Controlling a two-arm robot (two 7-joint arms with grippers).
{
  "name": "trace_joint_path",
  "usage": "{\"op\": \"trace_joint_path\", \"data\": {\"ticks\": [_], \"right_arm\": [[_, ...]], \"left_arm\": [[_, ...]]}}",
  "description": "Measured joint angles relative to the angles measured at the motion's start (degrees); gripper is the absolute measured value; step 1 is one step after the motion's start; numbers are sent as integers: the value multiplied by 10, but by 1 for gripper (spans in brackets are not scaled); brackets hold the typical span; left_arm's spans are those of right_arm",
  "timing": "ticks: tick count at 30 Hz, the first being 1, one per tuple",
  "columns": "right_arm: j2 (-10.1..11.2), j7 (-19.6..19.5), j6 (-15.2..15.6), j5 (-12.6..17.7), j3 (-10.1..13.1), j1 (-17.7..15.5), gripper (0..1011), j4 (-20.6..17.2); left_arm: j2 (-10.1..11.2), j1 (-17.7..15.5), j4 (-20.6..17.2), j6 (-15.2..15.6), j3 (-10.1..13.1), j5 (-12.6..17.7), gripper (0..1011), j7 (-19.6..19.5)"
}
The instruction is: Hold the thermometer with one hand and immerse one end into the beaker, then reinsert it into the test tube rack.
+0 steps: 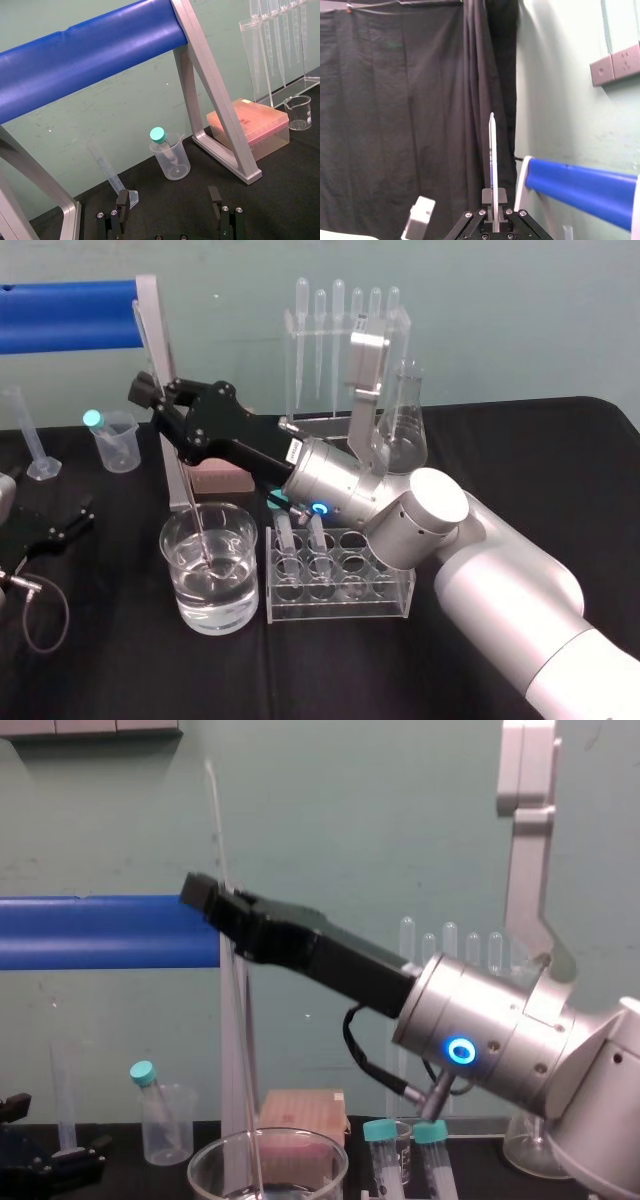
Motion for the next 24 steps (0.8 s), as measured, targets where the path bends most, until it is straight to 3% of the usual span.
{"op": "trace_joint_path", "data": {"ticks": [12, 17, 19, 24], "right_arm": [[27, -11, -3, 17, 15, -12, 56, -89], [33, -14, -12, 46, 36, -20, 56, -119], [42, -24, -18, 61, 54, -27, 57, -141], [62, -49, -30, 63, 80, -39, 56, -179]], "left_arm": [[0, 0, 0, 0, 0, 0, 1008, 0], [0, 0, 0, 0, 0, 0, 1008, 0], [0, 0, 0, 0, 0, 0, 1008, 0], [0, 0, 0, 0, 0, 0, 1008, 0]]}}
